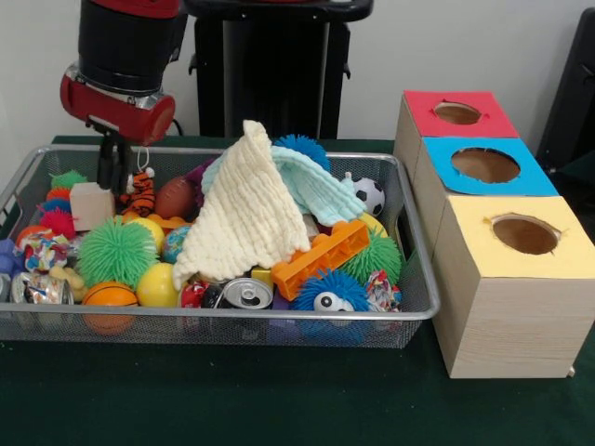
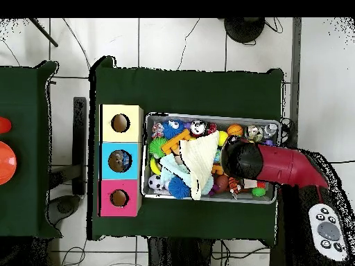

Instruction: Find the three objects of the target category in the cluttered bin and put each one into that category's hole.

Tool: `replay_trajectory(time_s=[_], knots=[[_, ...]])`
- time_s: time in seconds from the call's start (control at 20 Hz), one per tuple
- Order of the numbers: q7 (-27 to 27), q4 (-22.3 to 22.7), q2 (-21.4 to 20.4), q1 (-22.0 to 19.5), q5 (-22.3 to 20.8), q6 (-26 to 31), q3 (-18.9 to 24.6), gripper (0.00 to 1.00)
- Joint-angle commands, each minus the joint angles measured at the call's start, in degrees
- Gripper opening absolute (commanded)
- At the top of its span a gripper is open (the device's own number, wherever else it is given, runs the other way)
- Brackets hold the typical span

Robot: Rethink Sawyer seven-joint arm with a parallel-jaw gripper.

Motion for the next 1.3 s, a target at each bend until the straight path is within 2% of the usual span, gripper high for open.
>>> replay_trajectory(time_s=[0.05, 0.35, 0.5, 0.65, 0.85, 1.1, 1.3], knots=[[-11.61, 3.57, -1.14, -6.89, -1.06, 4.90, 7.52, 0.00], [-7.66, -6.01, 6.26, -6.85, -0.97, 6.29, 8.55, 0.00], [-5.91, -9.95, 8.05, -5.53, -1.10, 6.78, 8.25, 0.00], [-4.05, -11.65, 9.21, -4.55, -1.57, 4.72, 7.43, 0.00], [-6.27, -12.54, 11.19, -6.55, 0.03, 4.64, 10.68, 0.00], [-10.57, -14.19, 11.84, -8.01, 2.22, 12.06, 14.47, 0.00], [-10.08, -15.16, 8.39, -6.08, 1.95, 18.28, 12.95, 0.00]])
